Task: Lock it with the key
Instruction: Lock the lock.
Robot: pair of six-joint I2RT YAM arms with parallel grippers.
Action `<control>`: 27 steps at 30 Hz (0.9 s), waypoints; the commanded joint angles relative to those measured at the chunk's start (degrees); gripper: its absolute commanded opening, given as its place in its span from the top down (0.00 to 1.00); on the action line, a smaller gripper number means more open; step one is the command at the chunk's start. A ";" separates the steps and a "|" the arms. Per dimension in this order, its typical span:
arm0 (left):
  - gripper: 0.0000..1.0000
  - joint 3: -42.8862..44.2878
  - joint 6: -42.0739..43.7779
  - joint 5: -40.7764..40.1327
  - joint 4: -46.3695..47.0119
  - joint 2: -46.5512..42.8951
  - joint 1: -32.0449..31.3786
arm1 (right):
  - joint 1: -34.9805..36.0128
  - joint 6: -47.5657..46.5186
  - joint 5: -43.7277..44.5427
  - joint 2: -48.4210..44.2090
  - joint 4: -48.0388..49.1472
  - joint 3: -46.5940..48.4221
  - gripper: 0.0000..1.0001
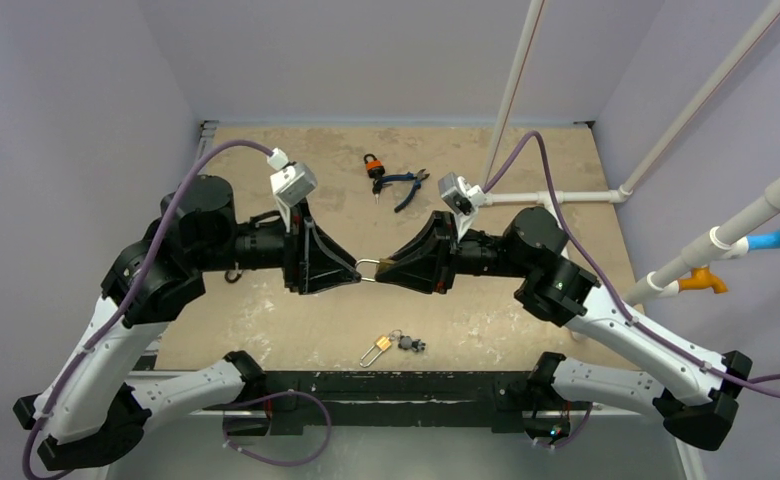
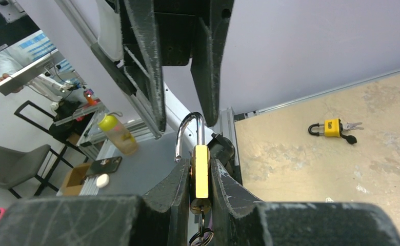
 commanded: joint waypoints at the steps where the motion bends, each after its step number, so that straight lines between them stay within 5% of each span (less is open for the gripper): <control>1: 0.66 0.24 -3.44 4.47 3.57 1.59 2.44 | 0.05 -1.84 0.33 -0.40 1.01 2.42 1.00; 5: 0.78 -0.95 -3.65 4.21 4.49 1.93 2.58 | 0.03 -1.85 -0.05 -0.53 0.70 2.52 1.00; 9: 1.00 -1.50 -3.63 4.52 4.77 2.13 2.59 | 0.03 -1.40 -0.41 -0.57 0.68 2.56 1.00; 12: 1.00 -1.85 -3.47 4.68 5.26 1.39 2.59 | 0.03 -0.33 -0.49 -1.15 2.19 2.07 1.00; 13: 1.00 -1.86 -3.53 4.28 5.61 0.91 2.59 | 0.03 0.40 -1.15 -1.29 3.12 1.82 0.94; 16: 1.00 -1.12 -4.25 3.26 6.50 -0.58 2.59 | -0.03 2.40 -2.24 -1.81 6.94 0.59 0.56; 18: 1.00 -0.39 -5.43 2.47 7.22 -1.36 2.59 | -0.02 4.08 -2.90 -2.08 9.86 -0.26 0.43; 27: 1.00 -0.63 -11.17 1.12 11.99 -4.27 2.57 | 0.06 9.86 -1.06 -1.21 21.65 -3.58 0.43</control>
